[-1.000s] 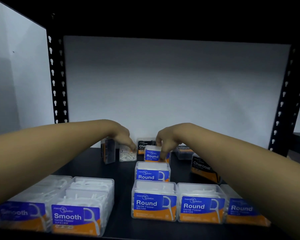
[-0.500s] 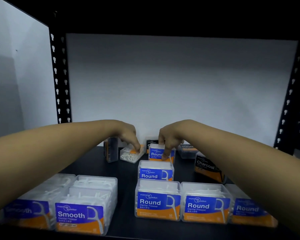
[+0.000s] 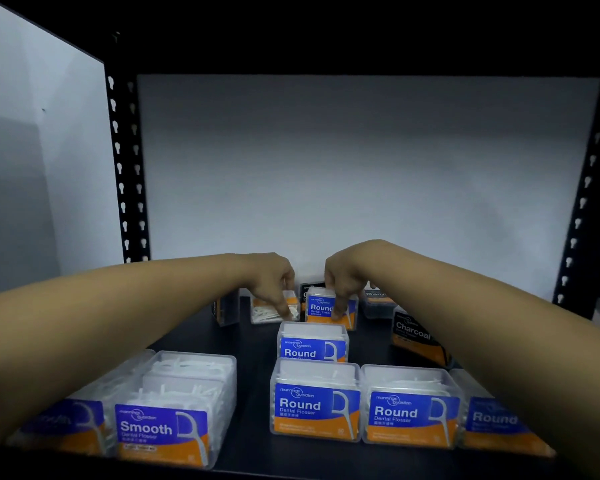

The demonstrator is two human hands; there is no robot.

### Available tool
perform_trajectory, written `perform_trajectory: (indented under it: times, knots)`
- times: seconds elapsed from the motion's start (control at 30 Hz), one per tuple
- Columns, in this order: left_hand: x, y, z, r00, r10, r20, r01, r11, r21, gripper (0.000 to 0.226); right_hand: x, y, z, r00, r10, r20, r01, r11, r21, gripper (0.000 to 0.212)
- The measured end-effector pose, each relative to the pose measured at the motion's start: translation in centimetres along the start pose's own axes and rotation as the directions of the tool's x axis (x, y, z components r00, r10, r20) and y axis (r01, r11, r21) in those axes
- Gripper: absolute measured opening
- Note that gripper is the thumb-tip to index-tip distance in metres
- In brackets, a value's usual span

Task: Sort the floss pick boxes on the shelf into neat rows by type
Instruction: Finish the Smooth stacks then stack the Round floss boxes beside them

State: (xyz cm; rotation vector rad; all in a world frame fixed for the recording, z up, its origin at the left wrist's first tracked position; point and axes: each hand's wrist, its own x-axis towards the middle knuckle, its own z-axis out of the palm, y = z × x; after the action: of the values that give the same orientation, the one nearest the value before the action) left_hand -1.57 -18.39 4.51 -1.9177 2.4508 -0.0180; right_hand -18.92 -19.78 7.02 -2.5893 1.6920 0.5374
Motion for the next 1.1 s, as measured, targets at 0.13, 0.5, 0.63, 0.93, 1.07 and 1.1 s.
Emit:
perform_trajectory:
  times: [0.13, 0.5, 0.63, 0.93, 1.07, 1.1]
  knots:
    - [-0.6, 0.0, -0.8, 0.998, 0.055, -0.033, -0.055, 0.998, 0.0, 0.059, 0.3, 0.4, 0.1, 1.0, 0.02, -0.01, -0.02, 1.0, 0.004, 0.061]
    - [-3.6, -3.3, -1.6, 0.979, 0.127, -0.16, -0.165, 0.953, -0.252, 0.067, 0.1, 0.4, 0.4, 1.0, 0.02, -0.023, -0.02, 1.0, 0.006, 0.059]
    - [-4.4, -3.5, -2.3, 0.989, 0.141, -0.053, -0.148, 0.974, -0.172, 0.085, 0.6, 0.3, 0.7, 0.999, 0.042, -0.004, -0.042, 0.999, 0.001, 0.062]
    - [-5.9, -2.2, -2.6, 0.987, 0.15, 0.056, -0.141, 0.981, -0.136, 0.066, 0.6, -0.1, 0.6, 0.997, 0.069, 0.033, -0.068, 0.997, -0.028, 0.064]
    - [-6.0, -1.3, -2.4, 0.994, 0.109, -0.008, -0.108, 0.979, -0.173, 0.067, 0.0, 0.0, 0.7, 0.998, 0.052, 0.042, -0.055, 0.996, 0.067, 0.061]
    - [-5.9, -1.1, -2.5, 0.995, 0.098, -0.029, -0.102, 0.982, -0.159, 0.066, -0.4, 0.1, 0.6, 0.999, 0.046, 0.029, -0.048, 0.996, 0.073, 0.06]
